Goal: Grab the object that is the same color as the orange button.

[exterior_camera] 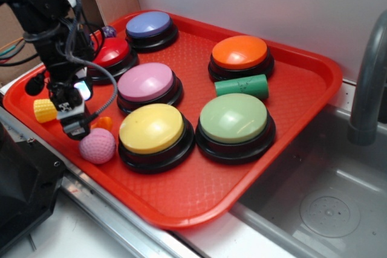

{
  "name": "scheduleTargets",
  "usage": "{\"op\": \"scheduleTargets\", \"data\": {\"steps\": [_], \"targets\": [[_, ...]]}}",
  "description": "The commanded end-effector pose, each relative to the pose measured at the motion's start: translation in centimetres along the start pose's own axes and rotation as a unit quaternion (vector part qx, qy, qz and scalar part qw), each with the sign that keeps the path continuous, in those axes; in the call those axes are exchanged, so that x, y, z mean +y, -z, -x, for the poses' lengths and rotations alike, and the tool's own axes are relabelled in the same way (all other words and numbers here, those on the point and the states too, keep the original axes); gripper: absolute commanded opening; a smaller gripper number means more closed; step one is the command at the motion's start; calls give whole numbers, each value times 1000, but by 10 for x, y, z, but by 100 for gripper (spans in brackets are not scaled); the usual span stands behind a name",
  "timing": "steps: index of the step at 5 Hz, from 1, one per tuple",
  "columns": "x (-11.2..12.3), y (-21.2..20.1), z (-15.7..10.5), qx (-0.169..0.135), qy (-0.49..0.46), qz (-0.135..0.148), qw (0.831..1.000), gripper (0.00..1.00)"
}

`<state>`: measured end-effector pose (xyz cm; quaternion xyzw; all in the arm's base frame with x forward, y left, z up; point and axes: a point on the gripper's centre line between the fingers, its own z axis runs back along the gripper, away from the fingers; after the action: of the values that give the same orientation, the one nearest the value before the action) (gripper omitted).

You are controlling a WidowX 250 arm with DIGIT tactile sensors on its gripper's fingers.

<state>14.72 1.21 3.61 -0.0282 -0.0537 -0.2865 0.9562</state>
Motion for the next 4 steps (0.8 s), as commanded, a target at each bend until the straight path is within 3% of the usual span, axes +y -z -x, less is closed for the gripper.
{"op": "scheduleTargets", "data": {"steps": [1, 2, 3, 4], "targets": [[-3, 25, 3, 22, 19, 26, 999, 100], [-6, 37, 2, 29, 34, 43, 998, 100], [-8, 45, 2, 43, 26, 43, 998, 60], [-8, 40, 3, 36, 14, 46, 998, 0]]}}
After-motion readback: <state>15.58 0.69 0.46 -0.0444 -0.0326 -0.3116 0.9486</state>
